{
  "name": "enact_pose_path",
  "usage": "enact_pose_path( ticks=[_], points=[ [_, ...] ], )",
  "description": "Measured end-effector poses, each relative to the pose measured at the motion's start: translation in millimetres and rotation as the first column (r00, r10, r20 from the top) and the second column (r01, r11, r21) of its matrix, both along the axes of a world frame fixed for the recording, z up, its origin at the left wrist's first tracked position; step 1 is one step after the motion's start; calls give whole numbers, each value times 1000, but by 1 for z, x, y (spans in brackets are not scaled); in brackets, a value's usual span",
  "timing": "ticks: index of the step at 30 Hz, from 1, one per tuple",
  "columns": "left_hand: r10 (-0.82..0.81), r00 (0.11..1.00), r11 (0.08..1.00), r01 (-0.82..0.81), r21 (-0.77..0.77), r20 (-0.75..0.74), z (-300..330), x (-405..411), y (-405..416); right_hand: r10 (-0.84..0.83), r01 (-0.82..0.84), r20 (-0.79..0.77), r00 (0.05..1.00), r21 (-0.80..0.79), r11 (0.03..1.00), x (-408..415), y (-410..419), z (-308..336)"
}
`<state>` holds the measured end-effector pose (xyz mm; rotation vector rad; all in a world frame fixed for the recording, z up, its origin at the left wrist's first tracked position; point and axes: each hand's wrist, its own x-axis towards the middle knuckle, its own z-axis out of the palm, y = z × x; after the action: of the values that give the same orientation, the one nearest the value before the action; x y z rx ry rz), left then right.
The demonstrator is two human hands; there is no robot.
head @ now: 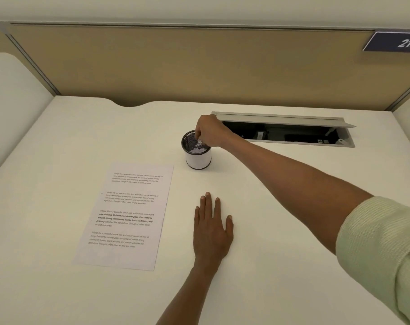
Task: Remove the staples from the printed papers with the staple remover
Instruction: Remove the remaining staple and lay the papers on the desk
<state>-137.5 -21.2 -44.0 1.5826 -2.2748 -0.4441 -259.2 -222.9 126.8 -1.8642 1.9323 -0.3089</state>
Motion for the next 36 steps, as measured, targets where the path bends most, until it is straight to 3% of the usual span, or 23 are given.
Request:
enact_pose_path(
  ticks=[14, 20, 27, 36],
  points=[
    [7, 1000, 1000, -7, -13, 1, -2, 1, 0, 126, -128, -92, 988, -12, 992, 2, -5, 0],
    [4, 1000, 1000, -4, 8, 16, -2, 1, 0, 208, -203, -135, 969, 55, 978, 2, -6, 3],
    [3, 1000, 1000, -3, 1, 11, -1, 1, -1, 222, -252, -297, 928, -64, 966, 4, -4, -3],
    [0, 1000, 1000, 0, 8, 14, 0, 0, -1, 260, -301, -274, 926, -118, 946, 6, 2, -3]
  ],
)
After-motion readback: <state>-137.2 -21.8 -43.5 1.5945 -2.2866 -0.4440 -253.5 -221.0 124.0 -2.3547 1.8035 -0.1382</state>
